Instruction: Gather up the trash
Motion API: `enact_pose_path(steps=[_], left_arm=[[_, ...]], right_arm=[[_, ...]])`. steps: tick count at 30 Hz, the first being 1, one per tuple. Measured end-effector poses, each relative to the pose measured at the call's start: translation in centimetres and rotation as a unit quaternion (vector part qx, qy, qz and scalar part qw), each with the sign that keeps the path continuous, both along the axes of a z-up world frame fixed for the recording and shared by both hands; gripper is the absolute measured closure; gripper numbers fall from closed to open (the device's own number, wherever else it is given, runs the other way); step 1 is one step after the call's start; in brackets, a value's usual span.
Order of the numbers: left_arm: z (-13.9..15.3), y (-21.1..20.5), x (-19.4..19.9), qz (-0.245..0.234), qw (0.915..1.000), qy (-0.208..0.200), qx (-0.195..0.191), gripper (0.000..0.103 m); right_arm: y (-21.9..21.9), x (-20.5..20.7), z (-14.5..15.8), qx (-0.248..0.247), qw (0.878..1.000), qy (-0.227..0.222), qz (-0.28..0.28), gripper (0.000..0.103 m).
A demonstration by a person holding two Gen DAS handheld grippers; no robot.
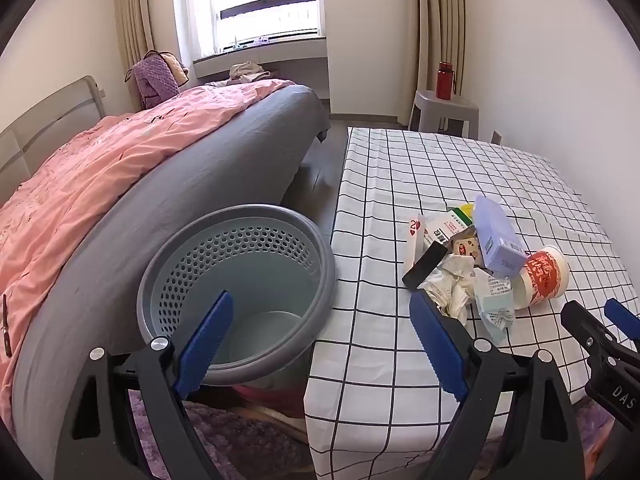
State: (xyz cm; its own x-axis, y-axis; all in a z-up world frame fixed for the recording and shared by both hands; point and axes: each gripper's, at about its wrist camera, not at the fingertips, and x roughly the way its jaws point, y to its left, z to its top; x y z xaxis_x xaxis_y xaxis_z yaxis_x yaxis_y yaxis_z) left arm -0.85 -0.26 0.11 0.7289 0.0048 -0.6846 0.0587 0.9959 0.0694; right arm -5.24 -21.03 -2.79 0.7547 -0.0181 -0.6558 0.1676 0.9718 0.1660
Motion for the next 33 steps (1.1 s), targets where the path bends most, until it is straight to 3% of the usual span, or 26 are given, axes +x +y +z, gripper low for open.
enact_pose_path(steps=[33], left_arm=[[0.4, 0.3, -1.1, 0.002, 1.0, -0.008, -0.002, 0.017]], right_arm=[[0.4, -0.7, 0.7, -0.002, 1.0, -0.009, 0.0, 0.006]])
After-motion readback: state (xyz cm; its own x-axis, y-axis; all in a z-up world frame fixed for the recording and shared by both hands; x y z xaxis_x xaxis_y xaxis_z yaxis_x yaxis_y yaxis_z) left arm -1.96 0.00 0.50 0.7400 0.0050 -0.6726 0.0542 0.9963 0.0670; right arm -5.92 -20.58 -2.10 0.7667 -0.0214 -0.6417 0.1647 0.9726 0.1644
